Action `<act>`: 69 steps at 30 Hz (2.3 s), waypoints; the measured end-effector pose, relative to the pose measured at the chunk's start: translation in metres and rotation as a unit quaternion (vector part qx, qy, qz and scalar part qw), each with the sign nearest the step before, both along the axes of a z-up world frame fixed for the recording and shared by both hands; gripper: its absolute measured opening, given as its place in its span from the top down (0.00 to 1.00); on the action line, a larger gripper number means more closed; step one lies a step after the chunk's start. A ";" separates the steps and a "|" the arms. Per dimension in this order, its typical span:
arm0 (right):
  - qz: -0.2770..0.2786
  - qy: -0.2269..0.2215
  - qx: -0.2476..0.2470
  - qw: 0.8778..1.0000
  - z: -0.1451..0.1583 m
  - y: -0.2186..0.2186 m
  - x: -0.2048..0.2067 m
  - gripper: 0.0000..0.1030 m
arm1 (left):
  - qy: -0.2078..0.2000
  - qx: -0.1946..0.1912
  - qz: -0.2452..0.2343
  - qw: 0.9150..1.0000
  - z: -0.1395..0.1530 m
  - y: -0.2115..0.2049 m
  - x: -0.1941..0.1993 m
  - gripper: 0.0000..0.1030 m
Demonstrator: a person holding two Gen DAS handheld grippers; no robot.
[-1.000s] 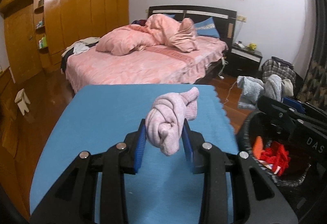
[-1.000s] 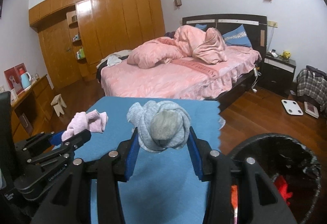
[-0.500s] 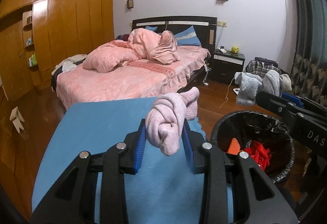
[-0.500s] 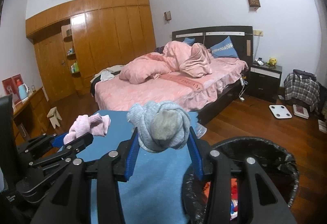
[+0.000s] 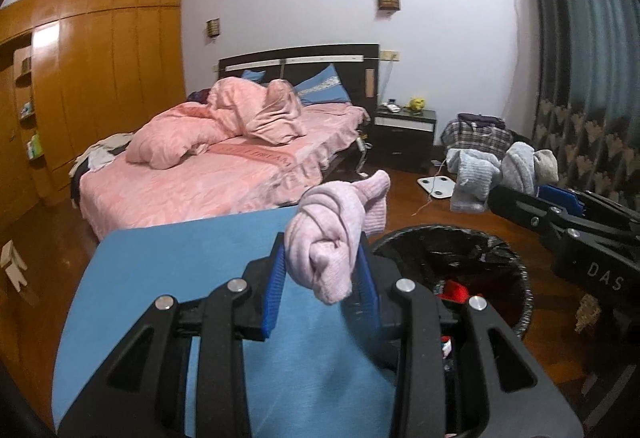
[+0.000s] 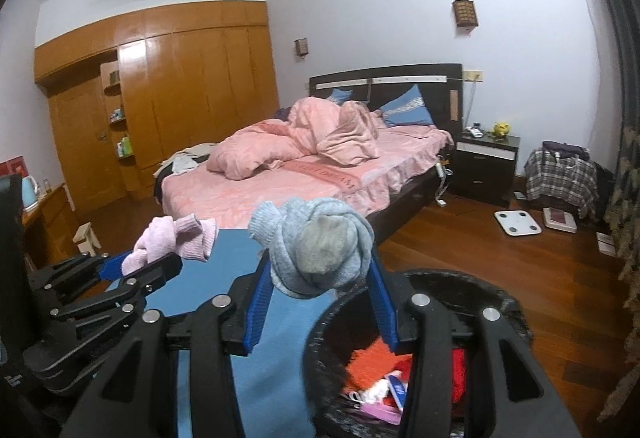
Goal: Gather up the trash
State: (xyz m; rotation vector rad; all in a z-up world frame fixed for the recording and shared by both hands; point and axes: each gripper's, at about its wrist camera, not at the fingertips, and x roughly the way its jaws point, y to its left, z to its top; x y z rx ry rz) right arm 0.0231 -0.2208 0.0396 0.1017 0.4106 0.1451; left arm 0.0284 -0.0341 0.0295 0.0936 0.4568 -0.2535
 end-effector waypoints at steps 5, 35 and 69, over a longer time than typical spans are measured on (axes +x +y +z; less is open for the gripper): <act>-0.028 0.010 -0.007 1.000 -0.008 -0.022 -0.006 0.56 | 0.003 -0.001 -0.029 1.000 -0.007 -0.028 -0.001 0.68; -0.129 0.111 0.005 0.985 -0.101 -0.130 0.044 0.56 | 0.093 0.014 -0.105 0.990 -0.108 -0.128 0.083 0.68; -0.080 0.080 -0.014 0.993 -0.037 -0.055 -0.005 0.06 | 0.046 0.013 -0.013 0.999 -0.037 -0.028 0.018 0.07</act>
